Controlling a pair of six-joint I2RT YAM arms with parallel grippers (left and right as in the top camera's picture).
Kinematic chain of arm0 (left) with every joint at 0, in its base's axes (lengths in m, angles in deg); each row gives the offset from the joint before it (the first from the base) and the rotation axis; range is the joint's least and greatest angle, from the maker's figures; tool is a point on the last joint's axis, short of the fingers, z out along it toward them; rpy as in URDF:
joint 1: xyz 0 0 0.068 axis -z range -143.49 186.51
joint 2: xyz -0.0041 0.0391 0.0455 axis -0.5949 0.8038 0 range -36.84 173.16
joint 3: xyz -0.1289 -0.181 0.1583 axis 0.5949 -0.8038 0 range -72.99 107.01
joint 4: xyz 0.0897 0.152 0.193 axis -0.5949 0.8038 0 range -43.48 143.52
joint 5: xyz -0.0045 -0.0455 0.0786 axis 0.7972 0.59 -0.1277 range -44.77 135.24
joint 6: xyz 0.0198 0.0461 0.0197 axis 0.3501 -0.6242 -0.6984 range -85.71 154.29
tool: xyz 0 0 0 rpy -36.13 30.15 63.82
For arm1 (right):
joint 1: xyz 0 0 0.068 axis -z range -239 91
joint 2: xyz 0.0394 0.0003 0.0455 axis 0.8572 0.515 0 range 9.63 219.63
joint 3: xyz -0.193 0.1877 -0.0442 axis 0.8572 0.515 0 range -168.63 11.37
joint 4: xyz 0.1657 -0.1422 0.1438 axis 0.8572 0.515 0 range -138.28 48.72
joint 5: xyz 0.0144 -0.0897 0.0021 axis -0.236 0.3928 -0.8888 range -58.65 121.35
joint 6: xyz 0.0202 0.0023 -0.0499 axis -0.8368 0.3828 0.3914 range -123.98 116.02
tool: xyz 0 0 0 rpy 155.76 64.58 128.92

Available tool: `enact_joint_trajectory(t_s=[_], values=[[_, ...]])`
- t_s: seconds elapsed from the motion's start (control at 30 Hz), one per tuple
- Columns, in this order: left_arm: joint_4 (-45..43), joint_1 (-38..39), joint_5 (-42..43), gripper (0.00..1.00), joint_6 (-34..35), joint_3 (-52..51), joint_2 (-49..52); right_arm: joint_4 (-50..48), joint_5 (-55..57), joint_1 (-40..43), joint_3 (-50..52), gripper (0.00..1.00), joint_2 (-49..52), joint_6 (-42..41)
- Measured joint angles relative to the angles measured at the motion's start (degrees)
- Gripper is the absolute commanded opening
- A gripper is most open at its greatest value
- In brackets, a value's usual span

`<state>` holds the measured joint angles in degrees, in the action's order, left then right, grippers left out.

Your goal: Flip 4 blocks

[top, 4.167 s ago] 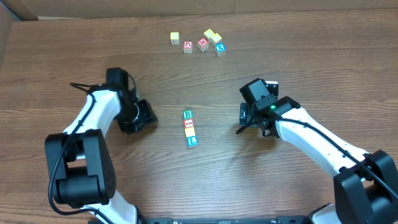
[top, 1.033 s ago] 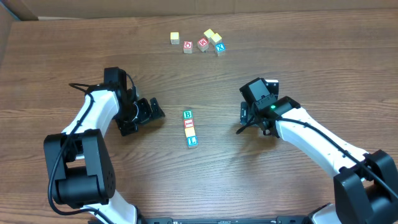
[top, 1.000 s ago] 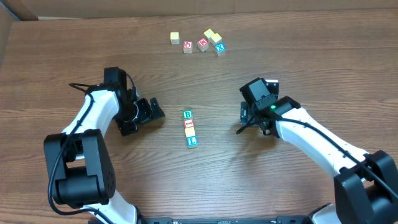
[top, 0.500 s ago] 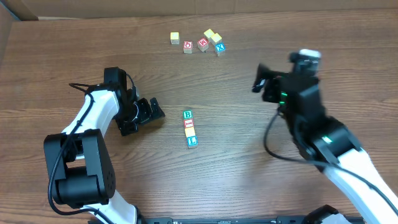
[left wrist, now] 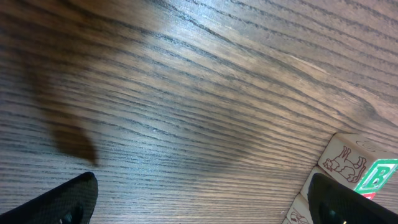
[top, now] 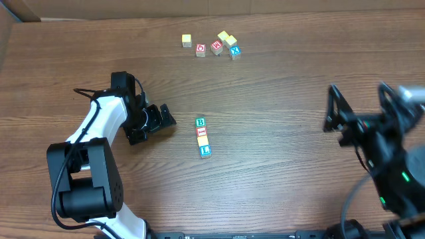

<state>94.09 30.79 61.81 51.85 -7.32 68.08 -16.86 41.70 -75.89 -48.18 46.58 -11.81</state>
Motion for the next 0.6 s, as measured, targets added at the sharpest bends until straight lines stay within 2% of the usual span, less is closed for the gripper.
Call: enact_joint_trajectory(t_s=[0.27, 0.6], values=[[0.0, 0.0, 0.0, 1.00, 0.0, 0.0, 0.0, 0.2, -2.0, 3.1, 1.3, 1.00, -9.7, 1.2], [0.0, 0.0, 0.0, 1.00, 0.0, 0.0, 0.0, -4.5, -2.5, 3.3, 16.9, 1.00, -20.5, 1.4]])
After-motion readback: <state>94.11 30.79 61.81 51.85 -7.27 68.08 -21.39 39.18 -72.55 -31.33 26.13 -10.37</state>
